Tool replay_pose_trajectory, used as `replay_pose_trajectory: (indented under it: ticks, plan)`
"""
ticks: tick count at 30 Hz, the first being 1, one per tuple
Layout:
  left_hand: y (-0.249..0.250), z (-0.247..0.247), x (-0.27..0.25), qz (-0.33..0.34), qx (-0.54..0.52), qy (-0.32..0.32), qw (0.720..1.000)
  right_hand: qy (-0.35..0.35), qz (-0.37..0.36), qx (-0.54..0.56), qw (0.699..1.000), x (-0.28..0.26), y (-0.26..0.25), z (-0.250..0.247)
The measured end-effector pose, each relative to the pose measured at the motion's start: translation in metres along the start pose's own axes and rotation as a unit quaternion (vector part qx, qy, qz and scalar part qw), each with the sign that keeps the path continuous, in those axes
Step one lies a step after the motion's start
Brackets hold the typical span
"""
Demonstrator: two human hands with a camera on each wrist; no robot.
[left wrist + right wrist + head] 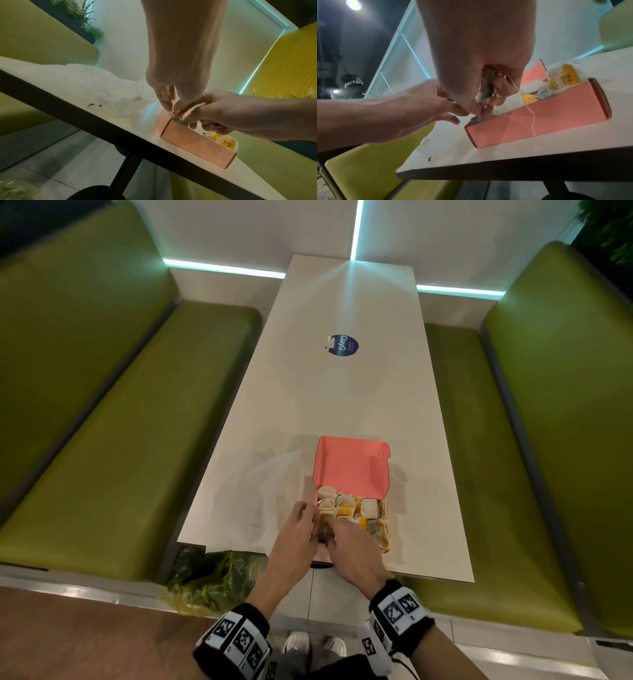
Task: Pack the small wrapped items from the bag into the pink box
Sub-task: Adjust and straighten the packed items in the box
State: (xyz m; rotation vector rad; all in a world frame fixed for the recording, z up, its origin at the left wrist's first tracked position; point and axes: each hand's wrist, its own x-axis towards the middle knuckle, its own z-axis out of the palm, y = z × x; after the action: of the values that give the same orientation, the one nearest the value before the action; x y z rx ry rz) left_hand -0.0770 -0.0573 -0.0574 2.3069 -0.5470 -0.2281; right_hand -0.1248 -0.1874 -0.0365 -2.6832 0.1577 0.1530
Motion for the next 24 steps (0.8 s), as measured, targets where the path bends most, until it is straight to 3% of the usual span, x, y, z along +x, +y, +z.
replay_pose_trajectory:
  ticks: [5, 10, 12, 15, 19, 22, 24]
  plan:
    - [-0.002, -0.001, 0.002, 0.006, 0.061, -0.047, 0.997, -0.018, 0.005, -0.006, 1.0, 0.007, 0.0, 0.0]
    - [0.006, -0.009, 0.008, 0.005, 0.011, -0.009, 1.0, -0.002, 0.031, 0.122, 0.992, 0.009, 0.008, -0.011]
    - [0.014, -0.015, 0.011, 0.024, -0.03, 0.025, 0.999, 0.026, 0.056, 0.246, 0.967, 0.01, 0.011, -0.022]
    - [0.031, -0.022, 0.015, 0.068, -0.093, 0.045, 0.992, 0.047, 0.132, 0.477, 0.868, 0.012, 0.011, -0.04]
    - [0.05, -0.022, 0.023, 0.088, -0.139, -0.008, 0.986, 0.047, 0.167, 0.61, 0.773, 0.016, 0.007, -0.062]
    - [0.056, -0.022, 0.03, 0.128, -0.074, -0.034, 0.988, 0.036, 0.169, 0.604, 0.778, 0.017, 0.009, -0.07]
    - [0.06, -0.023, 0.033, 0.137, -0.033, -0.03, 0.99, 0.025, 0.146, 0.577, 0.803, 0.017, 0.014, -0.07]
